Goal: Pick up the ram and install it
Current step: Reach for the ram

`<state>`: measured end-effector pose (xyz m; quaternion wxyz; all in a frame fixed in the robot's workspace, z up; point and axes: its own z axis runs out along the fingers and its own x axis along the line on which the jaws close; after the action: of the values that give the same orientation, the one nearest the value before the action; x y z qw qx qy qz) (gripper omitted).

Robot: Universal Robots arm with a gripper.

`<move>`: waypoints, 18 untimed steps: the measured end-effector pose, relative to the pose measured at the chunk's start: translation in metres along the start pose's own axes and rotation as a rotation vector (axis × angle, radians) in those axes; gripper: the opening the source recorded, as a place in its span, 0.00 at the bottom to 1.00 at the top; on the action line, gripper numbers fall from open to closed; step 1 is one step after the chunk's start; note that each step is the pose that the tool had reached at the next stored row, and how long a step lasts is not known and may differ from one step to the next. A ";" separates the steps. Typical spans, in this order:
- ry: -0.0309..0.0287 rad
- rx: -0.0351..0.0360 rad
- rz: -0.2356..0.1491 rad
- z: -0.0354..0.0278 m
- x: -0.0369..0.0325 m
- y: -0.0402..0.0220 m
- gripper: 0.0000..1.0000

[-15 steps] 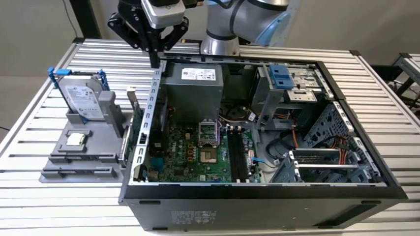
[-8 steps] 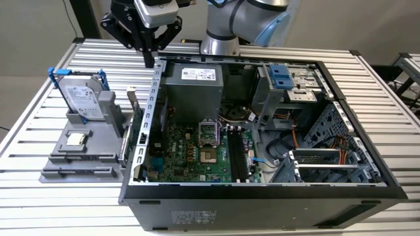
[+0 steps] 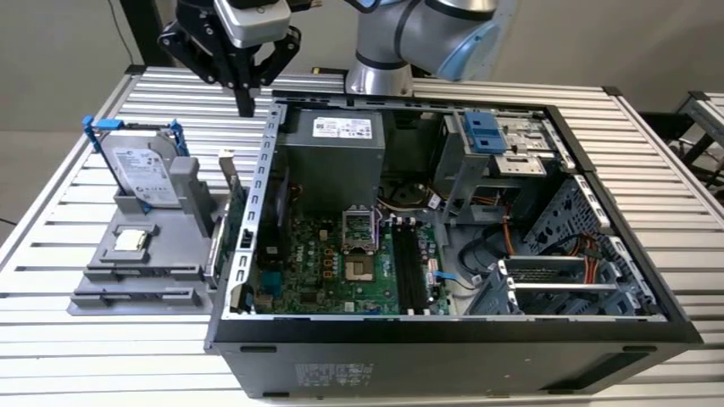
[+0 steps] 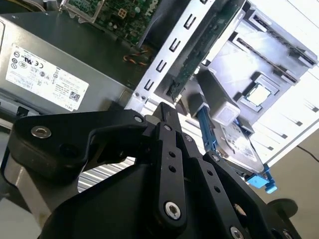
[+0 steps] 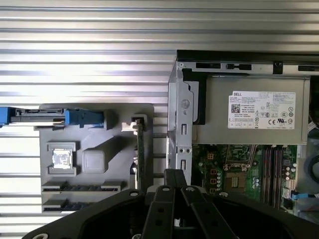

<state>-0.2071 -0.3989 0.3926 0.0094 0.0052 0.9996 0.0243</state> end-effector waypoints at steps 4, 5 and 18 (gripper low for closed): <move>0.0000 0.0000 -0.001 -0.0001 0.0056 -0.0001 0.00; 0.0001 -0.0001 -0.001 -0.0001 0.0069 -0.0001 0.00; 0.0002 -0.0001 -0.004 -0.0004 0.0237 -0.0002 0.00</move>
<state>-0.2307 -0.3989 0.3926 0.0094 0.0033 0.9997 0.0243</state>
